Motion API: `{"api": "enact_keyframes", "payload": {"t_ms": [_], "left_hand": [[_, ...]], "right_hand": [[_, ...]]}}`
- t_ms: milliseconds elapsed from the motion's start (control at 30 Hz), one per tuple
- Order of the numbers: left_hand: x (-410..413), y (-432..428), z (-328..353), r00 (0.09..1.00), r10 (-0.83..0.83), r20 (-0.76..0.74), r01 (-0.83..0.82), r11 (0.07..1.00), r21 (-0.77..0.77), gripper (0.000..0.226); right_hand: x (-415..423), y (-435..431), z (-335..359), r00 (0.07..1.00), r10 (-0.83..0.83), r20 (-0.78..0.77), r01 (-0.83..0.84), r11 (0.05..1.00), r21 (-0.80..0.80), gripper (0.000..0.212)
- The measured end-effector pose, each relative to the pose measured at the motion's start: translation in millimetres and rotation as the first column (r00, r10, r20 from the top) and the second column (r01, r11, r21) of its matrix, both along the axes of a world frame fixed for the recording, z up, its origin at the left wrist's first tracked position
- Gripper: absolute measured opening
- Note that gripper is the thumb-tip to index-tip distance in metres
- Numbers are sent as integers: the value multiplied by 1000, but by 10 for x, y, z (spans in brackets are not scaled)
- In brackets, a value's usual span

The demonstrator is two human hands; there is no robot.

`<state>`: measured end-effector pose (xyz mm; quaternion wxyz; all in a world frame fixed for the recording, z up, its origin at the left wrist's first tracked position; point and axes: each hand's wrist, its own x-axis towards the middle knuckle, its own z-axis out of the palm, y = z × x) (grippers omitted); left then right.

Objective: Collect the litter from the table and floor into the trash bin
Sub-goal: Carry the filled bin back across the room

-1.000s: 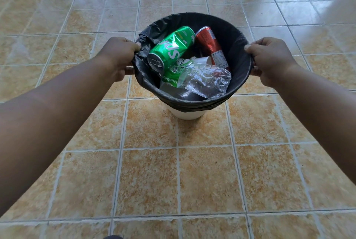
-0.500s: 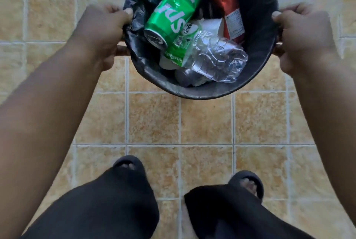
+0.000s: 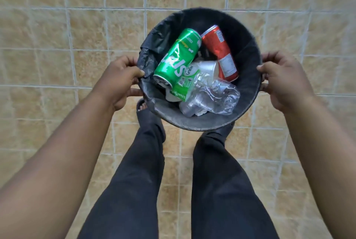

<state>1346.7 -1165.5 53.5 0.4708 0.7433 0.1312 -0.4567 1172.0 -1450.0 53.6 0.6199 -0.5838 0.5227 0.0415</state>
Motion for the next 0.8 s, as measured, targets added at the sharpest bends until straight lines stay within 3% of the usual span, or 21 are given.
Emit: {"api": "enact_keyframes", "payload": {"t_ms": [300,500,800], "left_hand": [[-280,119,2105,990,94,109,-87,994,-64,26],[-280,269,3459,980,129,149,-98,976,-195,31],[-71,530,4598,955,220,200,-149,936,-319,34]], "right_hand": [[-231,195,2190,998,-29,53,31,999,-38,31],[-233,303,3613,986,-16,165,28,997,-74,29],[-1,383,4746,958,68,278,-70,998,-2,28]]}}
